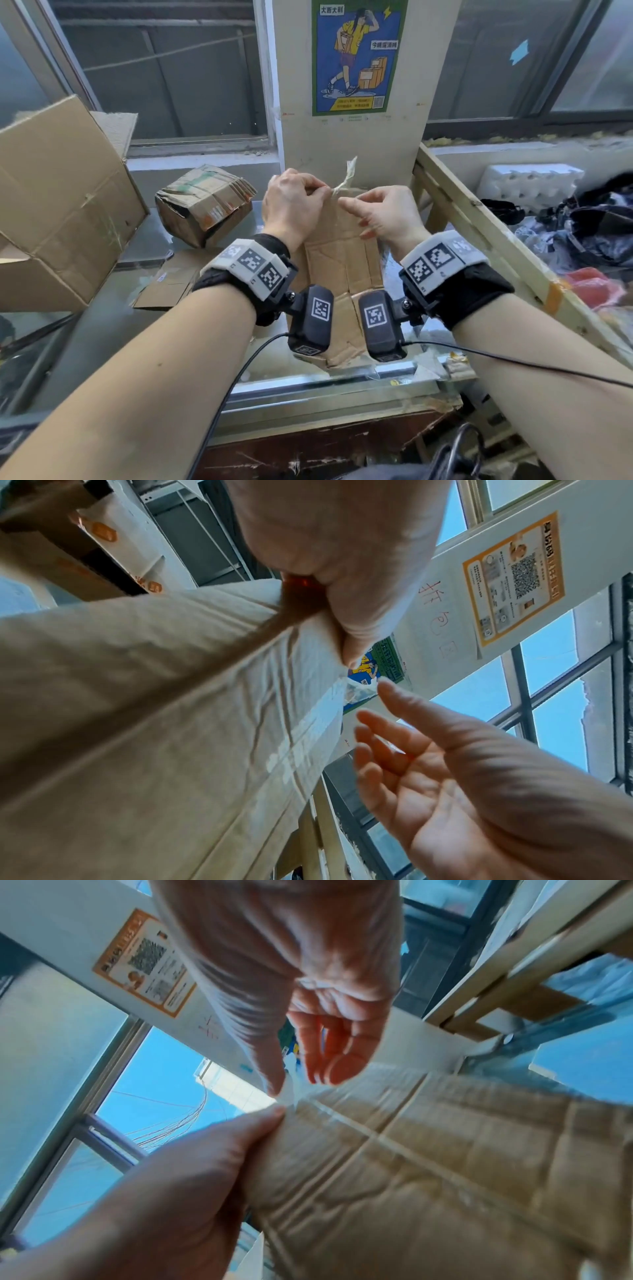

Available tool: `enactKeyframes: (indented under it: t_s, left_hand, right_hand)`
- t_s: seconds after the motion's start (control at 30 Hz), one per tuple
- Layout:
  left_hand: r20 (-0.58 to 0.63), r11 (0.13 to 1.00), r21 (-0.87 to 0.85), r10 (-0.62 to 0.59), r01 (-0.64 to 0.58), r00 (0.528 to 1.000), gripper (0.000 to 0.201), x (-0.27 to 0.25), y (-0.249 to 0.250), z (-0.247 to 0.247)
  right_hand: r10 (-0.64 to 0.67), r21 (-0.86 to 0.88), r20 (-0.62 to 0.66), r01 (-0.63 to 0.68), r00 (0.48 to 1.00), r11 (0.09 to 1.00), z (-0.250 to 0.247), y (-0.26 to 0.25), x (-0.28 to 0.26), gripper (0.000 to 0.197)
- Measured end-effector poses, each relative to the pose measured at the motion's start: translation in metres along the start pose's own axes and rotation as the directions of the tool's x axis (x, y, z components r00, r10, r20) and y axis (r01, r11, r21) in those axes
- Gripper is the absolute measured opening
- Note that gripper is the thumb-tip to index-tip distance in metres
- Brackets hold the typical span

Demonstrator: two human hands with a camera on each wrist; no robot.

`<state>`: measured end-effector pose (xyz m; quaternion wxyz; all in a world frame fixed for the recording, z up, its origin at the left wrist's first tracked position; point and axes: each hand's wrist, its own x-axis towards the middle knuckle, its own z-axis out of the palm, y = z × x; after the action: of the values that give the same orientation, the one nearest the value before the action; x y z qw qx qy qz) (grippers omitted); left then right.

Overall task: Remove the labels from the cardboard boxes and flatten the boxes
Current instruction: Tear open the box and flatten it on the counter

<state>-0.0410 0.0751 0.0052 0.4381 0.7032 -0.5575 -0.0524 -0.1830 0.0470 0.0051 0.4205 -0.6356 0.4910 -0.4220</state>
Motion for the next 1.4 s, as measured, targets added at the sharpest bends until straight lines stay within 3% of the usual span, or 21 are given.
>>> enactKeyframes:
  t_s: [0.13,0.23,0.43,0.6,0.73,0.97,1.23,1.4]
  left_hand:
    - [0.009,0.996,-0.076,0.038,-0.038,0.999,0.018,-0.009,0.006,-0.003]
    - [0.061,0.990,-0.125,0.076,-0.068,0.995,0.021,-0.012,0.007,-0.008]
    - [0.102,0.981,-0.161,0.124,-0.107,0.987,0.014,-0.022,0.006,-0.016]
    - [0.080,0.987,-0.129,0.104,-0.093,0.991,0.005,-0.027,0.003,-0.015]
    - [0.070,0.994,-0.085,0.075,-0.069,0.995,0.006,-0.029,0.007,-0.013]
    - [0.129,0.999,-0.029,0.026,-0.023,0.991,0.014,-0.029,0.010,-0.015]
    - [0.229,0.982,0.126,0.111,-0.143,0.967,0.011,-0.023,0.028,-0.031]
    - [0.252,0.952,0.231,0.141,-0.201,0.957,0.012,-0.017,0.041,-0.031]
  right_hand:
    - [0.040,0.039,-0.014,-0.039,0.999,0.998,0.010,-0.003,-0.003,0.034]
    - [0.109,0.213,-0.025,-0.102,0.994,0.972,0.009,-0.006,-0.004,0.025]
    - [0.052,0.224,0.048,-0.062,0.997,0.973,0.005,-0.009,-0.008,0.015]
    - [-0.091,0.071,0.138,0.082,0.986,0.994,0.002,-0.005,-0.012,0.015]
    - [-0.133,0.007,0.178,0.134,0.975,0.991,-0.003,-0.006,-0.014,0.011]
    - [-0.185,-0.133,0.253,0.224,0.950,0.966,-0.009,-0.003,-0.012,0.021]
    - [-0.203,-0.119,0.275,0.243,0.940,0.963,-0.016,-0.004,-0.014,0.009]
    - [-0.259,-0.274,0.228,0.317,0.939,0.908,-0.020,-0.006,-0.012,0.013]
